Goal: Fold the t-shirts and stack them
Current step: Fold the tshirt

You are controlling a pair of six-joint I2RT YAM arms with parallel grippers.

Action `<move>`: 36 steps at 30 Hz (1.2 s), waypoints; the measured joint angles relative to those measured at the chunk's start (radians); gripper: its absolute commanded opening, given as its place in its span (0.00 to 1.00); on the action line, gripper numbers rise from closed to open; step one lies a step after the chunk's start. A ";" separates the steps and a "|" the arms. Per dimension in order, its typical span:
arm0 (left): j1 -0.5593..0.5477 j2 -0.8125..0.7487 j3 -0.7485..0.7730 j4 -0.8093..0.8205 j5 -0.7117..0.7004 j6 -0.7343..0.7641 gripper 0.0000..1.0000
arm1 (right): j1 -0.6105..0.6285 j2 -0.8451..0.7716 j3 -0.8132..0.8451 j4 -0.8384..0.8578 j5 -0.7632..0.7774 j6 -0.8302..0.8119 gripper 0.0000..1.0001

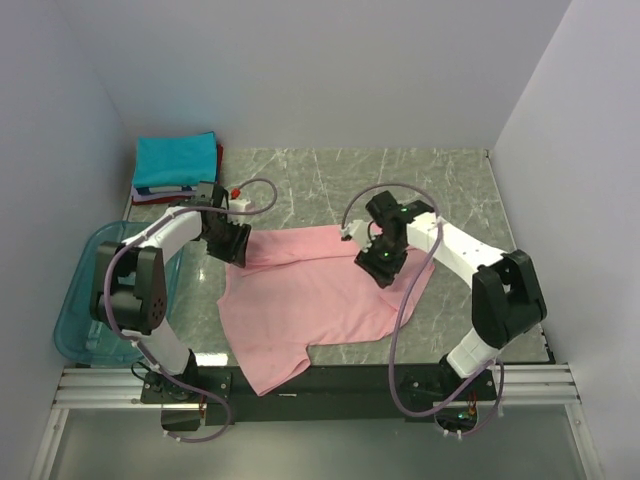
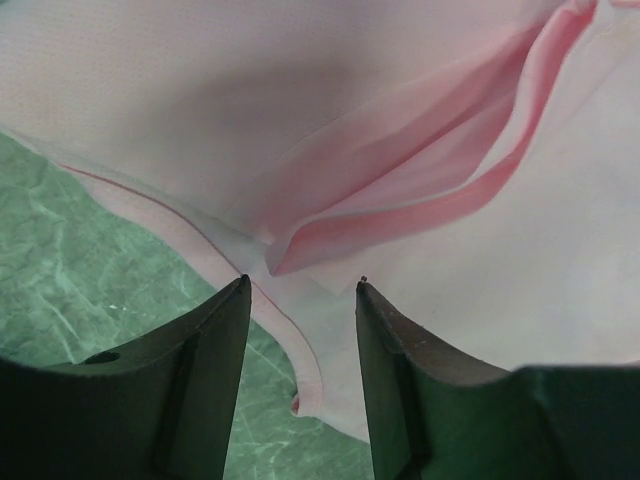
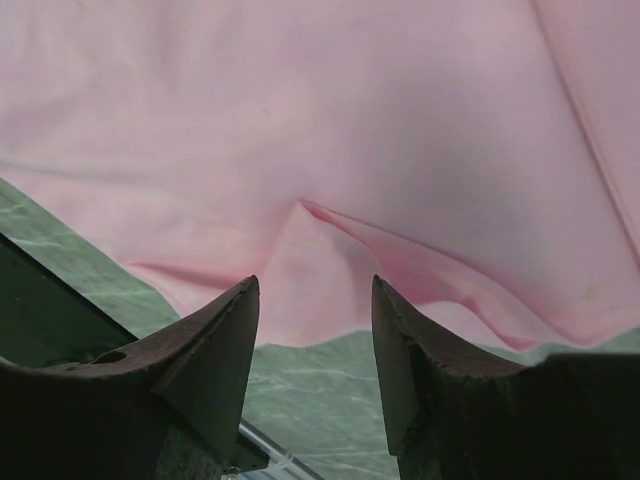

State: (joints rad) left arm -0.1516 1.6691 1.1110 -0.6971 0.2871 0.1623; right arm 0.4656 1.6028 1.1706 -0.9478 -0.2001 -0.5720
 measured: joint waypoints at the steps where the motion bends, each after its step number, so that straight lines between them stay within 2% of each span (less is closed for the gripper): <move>1: 0.000 0.008 0.000 0.001 0.002 -0.002 0.52 | 0.023 0.009 0.000 -0.001 0.003 0.013 0.57; 6: 0.000 0.033 -0.001 0.007 0.003 -0.003 0.52 | 0.109 0.070 -0.003 0.003 0.035 0.059 0.57; 12: 0.000 0.054 -0.008 0.023 0.003 -0.003 0.52 | 0.153 0.125 -0.055 0.022 0.111 0.085 0.55; 15: 0.000 0.064 -0.009 0.032 0.000 -0.003 0.51 | 0.154 0.150 -0.079 0.039 0.149 0.090 0.41; 16: 0.000 0.064 -0.011 0.037 -0.002 -0.003 0.50 | 0.154 0.156 -0.089 0.044 0.164 0.092 0.30; 18: 0.000 0.064 -0.016 0.042 -0.009 -0.003 0.49 | 0.154 0.158 -0.109 0.049 0.189 0.095 0.20; 19: 0.000 0.064 -0.018 0.044 -0.014 -0.003 0.47 | 0.154 0.156 -0.117 0.049 0.200 0.099 0.12; 21: 0.000 0.064 -0.024 0.050 -0.024 -0.004 0.42 | 0.154 0.143 -0.132 0.049 0.215 0.101 0.05; 25: 0.002 0.076 -0.028 0.054 -0.045 -0.009 0.35 | 0.153 0.051 -0.189 0.029 0.256 0.103 0.04; 32: 0.005 0.092 -0.026 0.066 -0.068 -0.027 0.27 | 0.134 -0.135 -0.305 -0.023 0.342 0.084 0.15; 36: 0.008 0.096 -0.021 0.063 -0.080 -0.032 0.24 | 0.078 -0.169 -0.378 -0.048 0.391 0.058 0.09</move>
State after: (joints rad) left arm -0.1440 1.7649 1.0897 -0.6338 0.2066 0.1299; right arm 0.5434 1.4334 0.7921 -0.9955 0.1905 -0.5140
